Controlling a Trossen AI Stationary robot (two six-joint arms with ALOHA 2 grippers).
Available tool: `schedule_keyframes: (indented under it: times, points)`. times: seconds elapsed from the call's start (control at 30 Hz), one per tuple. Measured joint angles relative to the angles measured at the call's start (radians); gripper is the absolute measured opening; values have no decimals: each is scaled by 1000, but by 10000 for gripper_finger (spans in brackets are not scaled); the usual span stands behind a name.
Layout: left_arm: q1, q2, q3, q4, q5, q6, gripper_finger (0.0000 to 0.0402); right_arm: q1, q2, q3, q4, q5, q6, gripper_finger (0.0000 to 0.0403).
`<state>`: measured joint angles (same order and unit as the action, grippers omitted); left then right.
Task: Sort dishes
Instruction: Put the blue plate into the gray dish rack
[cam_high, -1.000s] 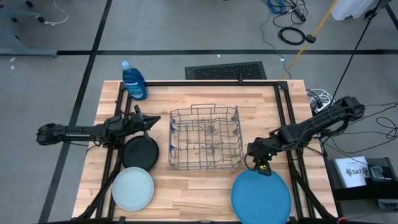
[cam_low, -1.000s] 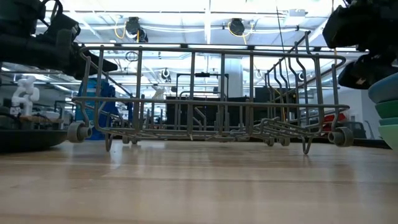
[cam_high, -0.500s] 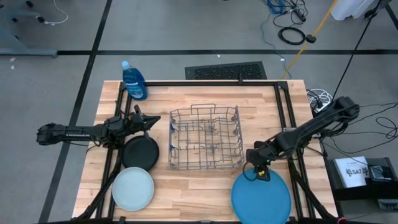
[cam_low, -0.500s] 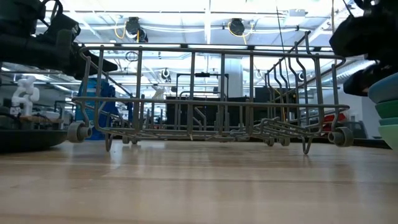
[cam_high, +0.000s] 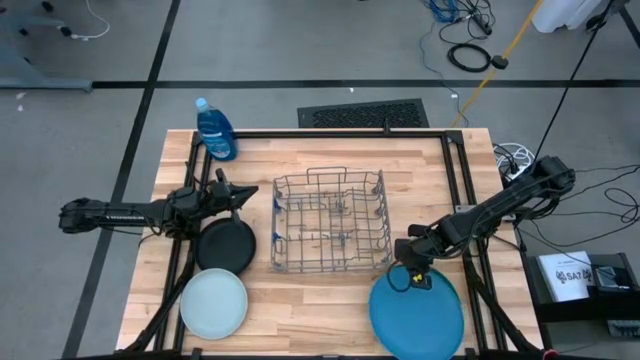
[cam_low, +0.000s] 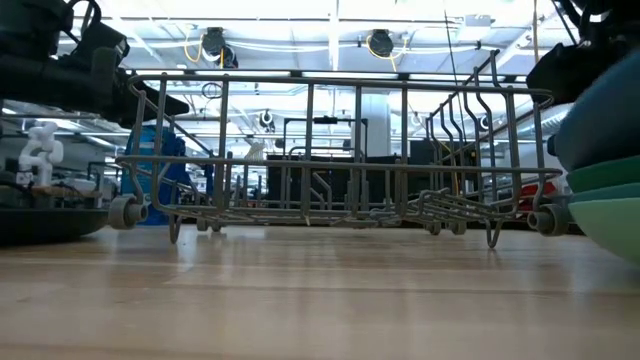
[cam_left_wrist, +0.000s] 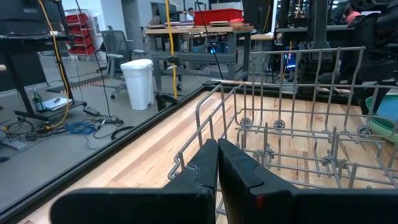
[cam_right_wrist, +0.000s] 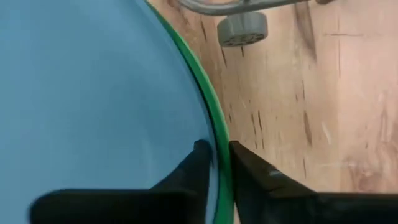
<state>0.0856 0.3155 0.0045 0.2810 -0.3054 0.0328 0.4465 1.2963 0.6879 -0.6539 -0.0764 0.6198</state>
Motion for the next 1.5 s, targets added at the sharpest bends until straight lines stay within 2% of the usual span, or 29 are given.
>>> schedule_keyframes:
  times: [0.1,0.17,0.37,0.67,0.77,0.9,1.07,1.17,1.3,1.5]
  points:
    - [0,0,0,0,0,0,13,1,-2,2,-26,-8,-6,14]
    - [0,0,0,1,0,0,13,1,-6,2,-46,1,-1,11]
    - [0,0,0,2,0,0,13,0,-44,0,-123,82,17,37]
    - [0,0,0,2,0,0,13,0,-110,-2,-235,124,57,42]
    - [0,0,0,2,0,0,13,0,-139,7,-240,149,66,66]
    - [0,0,0,2,0,0,13,0,-174,35,-237,188,68,116]
    - [0,0,0,2,0,0,13,0,-186,55,-234,183,59,181]
    - [0,0,0,2,0,0,13,0,-185,60,-158,160,34,203]
    - [0,0,0,2,1,0,13,2,-158,61,-109,153,-10,200]
    - [0,0,0,2,1,0,13,2,-78,61,-89,155,-90,159]
